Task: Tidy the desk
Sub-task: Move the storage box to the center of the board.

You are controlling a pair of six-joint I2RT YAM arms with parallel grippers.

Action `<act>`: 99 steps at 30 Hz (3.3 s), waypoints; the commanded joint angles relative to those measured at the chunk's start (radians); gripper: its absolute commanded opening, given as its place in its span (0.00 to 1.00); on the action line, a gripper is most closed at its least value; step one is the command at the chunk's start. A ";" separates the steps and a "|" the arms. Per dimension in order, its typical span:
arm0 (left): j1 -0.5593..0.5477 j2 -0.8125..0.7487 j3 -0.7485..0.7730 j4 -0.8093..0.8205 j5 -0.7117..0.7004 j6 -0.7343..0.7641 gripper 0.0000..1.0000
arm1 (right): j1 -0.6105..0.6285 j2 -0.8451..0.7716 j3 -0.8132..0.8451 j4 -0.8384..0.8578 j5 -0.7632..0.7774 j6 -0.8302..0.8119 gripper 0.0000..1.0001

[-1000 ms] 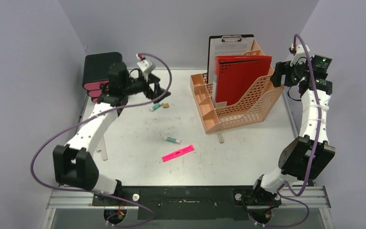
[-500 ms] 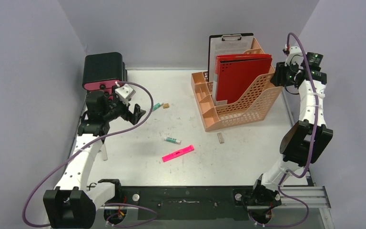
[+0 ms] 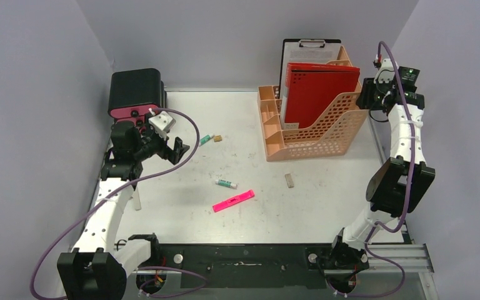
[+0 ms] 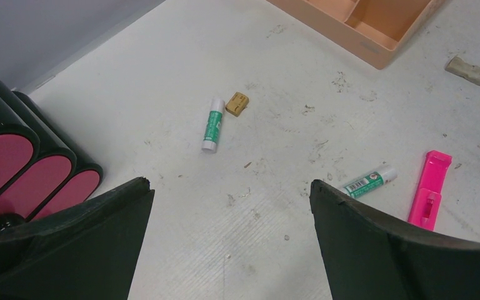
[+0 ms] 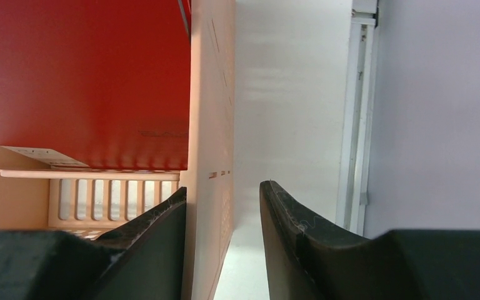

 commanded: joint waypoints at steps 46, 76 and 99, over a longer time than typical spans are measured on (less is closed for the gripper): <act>0.116 0.044 -0.048 0.061 0.118 -0.063 0.96 | 0.328 -0.479 -0.312 0.291 0.110 -0.247 0.69; 0.229 0.032 -0.110 0.168 0.264 -0.143 0.96 | 0.527 -0.035 -0.616 0.597 0.639 -0.226 0.29; 0.241 0.037 -0.118 0.193 0.298 -0.172 0.96 | 0.431 -0.037 -0.595 0.528 0.578 -0.231 0.18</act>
